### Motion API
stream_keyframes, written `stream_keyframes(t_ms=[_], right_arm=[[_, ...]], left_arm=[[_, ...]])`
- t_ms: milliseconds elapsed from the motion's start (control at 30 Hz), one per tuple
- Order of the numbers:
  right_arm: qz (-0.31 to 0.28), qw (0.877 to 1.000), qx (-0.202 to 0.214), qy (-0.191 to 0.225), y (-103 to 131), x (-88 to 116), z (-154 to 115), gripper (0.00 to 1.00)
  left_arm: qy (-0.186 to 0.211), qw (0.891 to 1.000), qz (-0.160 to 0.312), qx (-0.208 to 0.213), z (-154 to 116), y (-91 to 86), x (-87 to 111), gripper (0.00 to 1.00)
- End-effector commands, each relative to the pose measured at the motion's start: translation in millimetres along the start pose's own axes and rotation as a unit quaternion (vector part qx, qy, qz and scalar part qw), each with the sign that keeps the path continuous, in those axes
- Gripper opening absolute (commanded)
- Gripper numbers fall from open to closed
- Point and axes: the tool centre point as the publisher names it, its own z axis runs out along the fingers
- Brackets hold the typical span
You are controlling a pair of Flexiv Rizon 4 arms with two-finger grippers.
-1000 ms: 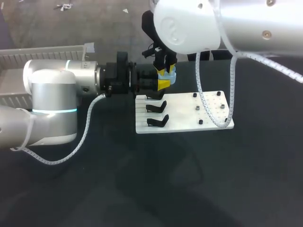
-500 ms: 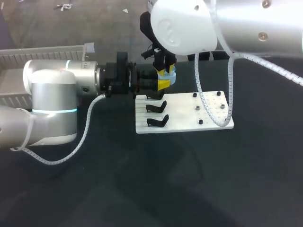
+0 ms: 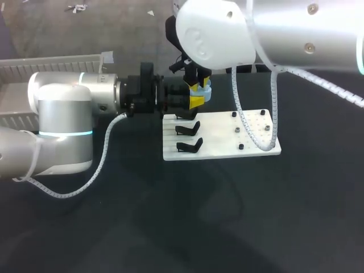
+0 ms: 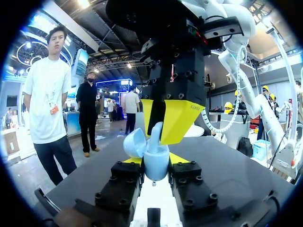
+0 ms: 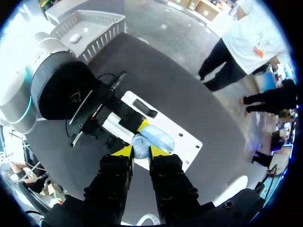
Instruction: Pick up each earbud case from the left stands, insert the matching earbuds, close the lid, and place the case in the box.
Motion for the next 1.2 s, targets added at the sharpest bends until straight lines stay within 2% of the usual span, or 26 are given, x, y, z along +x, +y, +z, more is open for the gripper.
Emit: stream_keyframes(t_ms=[33,167,267,333,433,667,867,1200], right_arm=[[-0.002,1.000,0.003,0.003,-0.5,-2.3,3.1,0.00],[-0.002,1.000,0.004,0.004,-0.1,-2.0,3.6,0.00],[-0.001,1.000,0.005,0.004,0.1,-1.8,3.7,0.04],[0.000,1.000,0.006,0.005,0.2,-1.7,3.7,0.15],[0.000,1.000,0.006,0.005,0.4,-1.5,3.7,0.22],[0.000,1.000,0.009,0.005,0.8,-1.3,3.8,0.25],[0.000,1.000,0.012,0.004,1.0,-2.2,2.9,0.35],[0.001,1.000,0.015,0.005,0.4,-3.0,1.6,0.34]], left_arm=[[-0.001,1.000,0.001,-0.001,-0.4,-0.8,-1.7,0.00],[-0.001,1.000,0.001,-0.001,-0.4,-0.8,-1.7,0.00],[-0.001,1.000,0.001,-0.001,-0.4,-0.8,-1.7,0.00],[-0.001,1.000,0.001,-0.001,-0.4,-0.8,-1.7,0.00],[-0.001,1.000,0.001,-0.001,-0.4,-0.8,-1.7,0.00],[-0.001,1.000,0.001,-0.001,-0.4,-0.8,-1.7,0.00],[-0.001,1.000,0.001,-0.001,-0.4,-0.8,-1.7,0.00],[-0.001,1.000,0.001,-0.001,-0.4,-0.8,-1.7,0.00]])
